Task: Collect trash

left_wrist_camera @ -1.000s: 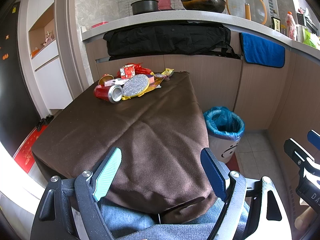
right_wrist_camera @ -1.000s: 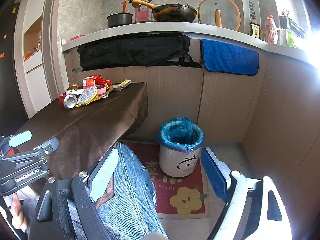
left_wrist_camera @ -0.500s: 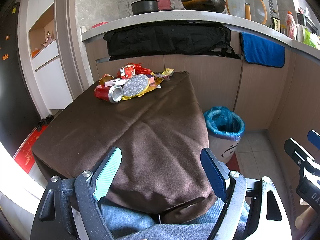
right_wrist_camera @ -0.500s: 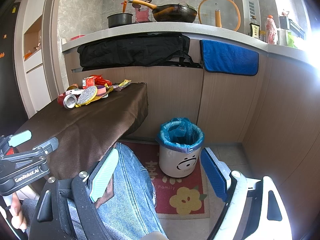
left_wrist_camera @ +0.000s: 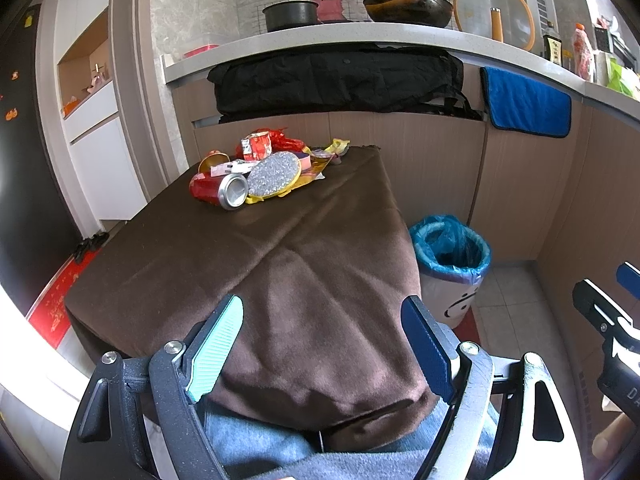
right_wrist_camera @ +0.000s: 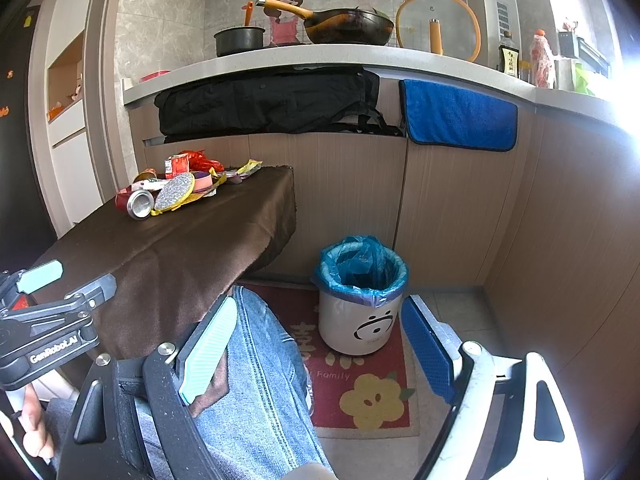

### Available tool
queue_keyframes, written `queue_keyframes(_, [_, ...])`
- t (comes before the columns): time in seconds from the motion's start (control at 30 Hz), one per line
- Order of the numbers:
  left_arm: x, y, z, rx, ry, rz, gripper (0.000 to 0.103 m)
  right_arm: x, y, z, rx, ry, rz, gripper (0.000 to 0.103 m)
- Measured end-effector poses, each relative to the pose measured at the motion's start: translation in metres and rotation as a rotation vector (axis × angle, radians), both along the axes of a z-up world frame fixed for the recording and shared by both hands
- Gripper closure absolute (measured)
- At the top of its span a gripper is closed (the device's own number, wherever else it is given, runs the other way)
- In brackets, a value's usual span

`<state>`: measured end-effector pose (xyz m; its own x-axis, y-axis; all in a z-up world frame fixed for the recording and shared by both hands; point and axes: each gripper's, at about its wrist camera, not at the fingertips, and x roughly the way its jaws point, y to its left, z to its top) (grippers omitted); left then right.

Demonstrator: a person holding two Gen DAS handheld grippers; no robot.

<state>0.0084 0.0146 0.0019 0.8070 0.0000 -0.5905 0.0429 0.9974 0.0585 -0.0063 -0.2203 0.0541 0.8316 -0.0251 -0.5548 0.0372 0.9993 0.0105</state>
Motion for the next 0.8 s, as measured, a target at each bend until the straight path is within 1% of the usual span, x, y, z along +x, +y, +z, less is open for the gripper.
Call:
queue_keyframes(0.1, [0.018,0.005,0.007,-0.008,-0.002,-0.028,0.022,0.006,-0.001,0.003,0.001,-0.01,0.019,0.021])
queue_keyframes(0.23, [0.057,0.011,0.022,0.051,-0.065,-0.044,0.022,0.033,-0.006,0.015,0.028,-0.033,0.064,0.021])
queue_keyframes(0.27, [0.067,0.014,0.025,0.047,-0.074,-0.044,0.022,0.043,-0.007,0.018,0.036,-0.044,0.073,0.021])
queue_keyframes(0.33, [0.098,0.027,0.03,-0.001,-0.072,-0.059,0.021,0.068,-0.004,0.025,0.037,-0.059,0.092,0.021])
queue_keyframes(0.4, [0.128,0.041,0.031,-0.031,-0.056,-0.063,0.021,0.102,0.003,0.029,0.025,-0.067,0.119,0.021])
queue_keyframes(0.5, [0.171,0.068,0.033,-0.036,-0.065,-0.028,0.021,0.154,0.022,0.03,0.003,-0.056,0.178,0.021])
queue_keyframes(0.57, [0.199,0.087,0.032,-0.041,-0.049,-0.006,0.021,0.191,0.038,0.026,-0.001,-0.044,0.223,0.021])
queue_keyframes(0.67, [0.237,0.122,0.034,-0.081,-0.017,0.005,0.021,0.251,0.069,0.015,0.022,0.027,0.301,0.021])
queue_keyframes(0.73, [0.257,0.144,0.032,-0.089,-0.008,0.003,0.021,0.29,0.092,0.007,0.059,0.078,0.357,0.021])
queue_keyframes(0.8, [0.275,0.16,0.028,-0.092,0.018,-0.013,0.021,0.319,0.116,-0.003,0.095,0.112,0.412,0.026])
